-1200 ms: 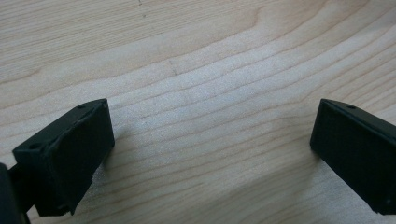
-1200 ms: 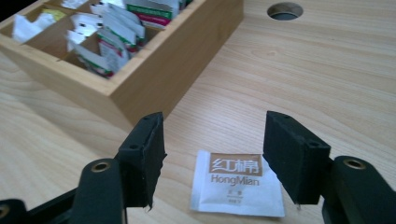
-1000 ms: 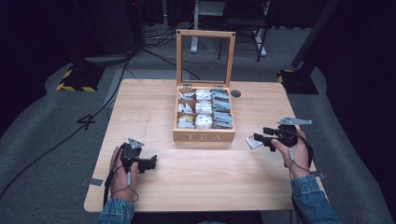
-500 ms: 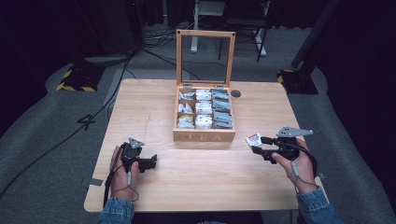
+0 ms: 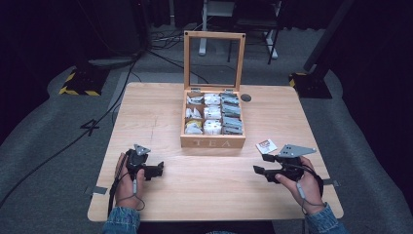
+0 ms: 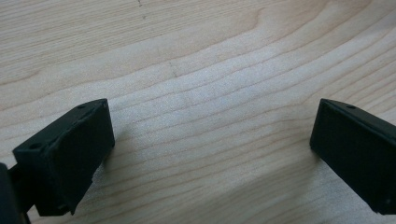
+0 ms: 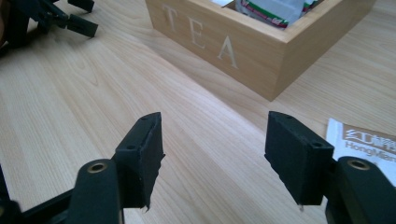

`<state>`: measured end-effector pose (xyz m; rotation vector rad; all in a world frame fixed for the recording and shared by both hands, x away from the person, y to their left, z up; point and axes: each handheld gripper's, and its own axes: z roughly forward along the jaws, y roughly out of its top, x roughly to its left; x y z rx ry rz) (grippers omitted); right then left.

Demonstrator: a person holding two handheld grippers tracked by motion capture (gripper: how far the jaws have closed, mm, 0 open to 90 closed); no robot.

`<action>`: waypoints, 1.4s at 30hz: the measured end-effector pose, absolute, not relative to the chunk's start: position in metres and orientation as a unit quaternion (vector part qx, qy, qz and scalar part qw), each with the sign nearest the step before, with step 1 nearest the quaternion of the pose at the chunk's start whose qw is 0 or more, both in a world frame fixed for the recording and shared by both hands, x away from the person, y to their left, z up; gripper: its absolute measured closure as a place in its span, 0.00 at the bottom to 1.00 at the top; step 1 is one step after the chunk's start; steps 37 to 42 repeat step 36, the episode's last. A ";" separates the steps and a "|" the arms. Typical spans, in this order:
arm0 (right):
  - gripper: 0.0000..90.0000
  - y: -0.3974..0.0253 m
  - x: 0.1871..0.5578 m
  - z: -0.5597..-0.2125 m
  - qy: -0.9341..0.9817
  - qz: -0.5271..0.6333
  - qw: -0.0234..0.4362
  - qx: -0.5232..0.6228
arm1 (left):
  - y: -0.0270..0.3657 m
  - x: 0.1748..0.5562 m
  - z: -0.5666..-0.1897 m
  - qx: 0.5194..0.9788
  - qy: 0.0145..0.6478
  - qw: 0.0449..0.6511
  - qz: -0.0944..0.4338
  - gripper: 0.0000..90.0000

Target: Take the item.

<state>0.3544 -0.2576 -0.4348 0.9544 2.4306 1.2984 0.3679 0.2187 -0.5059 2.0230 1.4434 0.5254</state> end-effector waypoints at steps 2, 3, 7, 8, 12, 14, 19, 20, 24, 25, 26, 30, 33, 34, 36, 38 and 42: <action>0.42 -0.257 0.354 -0.440 0.829 0.445 0.112 0.320 | 0.219 0.368 -0.506 0.761 0.543 0.296 0.198 0.00; 0.42 -0.257 0.353 -0.442 0.830 0.445 0.112 0.319 | 0.219 0.368 -0.506 0.761 0.543 0.296 0.198 0.00; 0.42 -0.257 0.353 -0.450 0.829 0.447 0.112 0.318 | 0.219 0.368 -0.506 0.761 0.543 0.296 0.198 0.00; 0.41 -0.257 0.353 -0.456 0.830 0.443 0.113 0.319 | 0.219 0.368 -0.506 0.761 0.543 0.296 0.198 0.00; 0.41 -0.255 0.354 -0.473 0.836 0.431 0.110 0.319 | 0.219 0.368 -0.506 0.761 0.543 0.296 0.198 0.00; 0.41 -0.253 0.355 -0.480 0.842 0.421 0.109 0.318 | 0.219 0.368 -0.506 0.761 0.543 0.297 0.197 0.00; 0.39 -0.252 0.358 -0.490 0.845 0.412 0.116 0.322 | 0.219 0.368 -0.506 0.761 0.543 0.296 0.198 0.00; 0.39 -0.252 0.359 -0.492 0.845 0.410 0.117 0.323 | 0.219 0.368 -0.506 0.761 0.543 0.296 0.198 0.00; 0.37 -0.249 0.360 -0.498 0.851 0.396 0.123 0.322 | 0.219 0.368 -0.506 0.761 0.543 0.297 0.197 0.00; 0.36 -0.249 0.360 -0.499 0.853 0.393 0.123 0.322 | 0.219 0.368 -0.506 0.761 0.543 0.297 0.197 0.00; 0.36 -0.248 0.360 -0.500 0.854 0.389 0.124 0.322 | 0.219 0.368 -0.506 0.761 0.543 0.296 0.198 0.00; 0.30 -0.246 0.360 -0.502 0.857 0.384 0.130 0.318 | 0.219 0.368 -0.506 0.761 0.543 0.296 0.198 0.00; 0.16 -0.242 0.362 -0.505 0.862 0.377 0.138 0.310 | 0.219 0.368 -0.506 0.761 0.543 0.297 0.197 0.00; 0.16 -0.242 0.362 -0.505 0.862 0.376 0.139 0.310 | 0.219 0.368 -0.506 0.761 0.543 0.296 0.198 0.00; 0.15 -0.241 0.362 -0.505 0.862 0.375 0.139 0.310 | 0.219 0.368 -0.506 0.761 0.543 0.296 0.198 0.00; 0.15 -0.241 0.362 -0.505 0.862 0.375 0.139 0.310 | 0.219 0.368 -0.506 0.761 0.543 0.296 0.198 0.00; 0.15 -0.241 0.362 -0.505 0.862 0.375 0.139 0.310 | 0.219 0.368 -0.506 0.761 0.543 0.296 0.198 0.00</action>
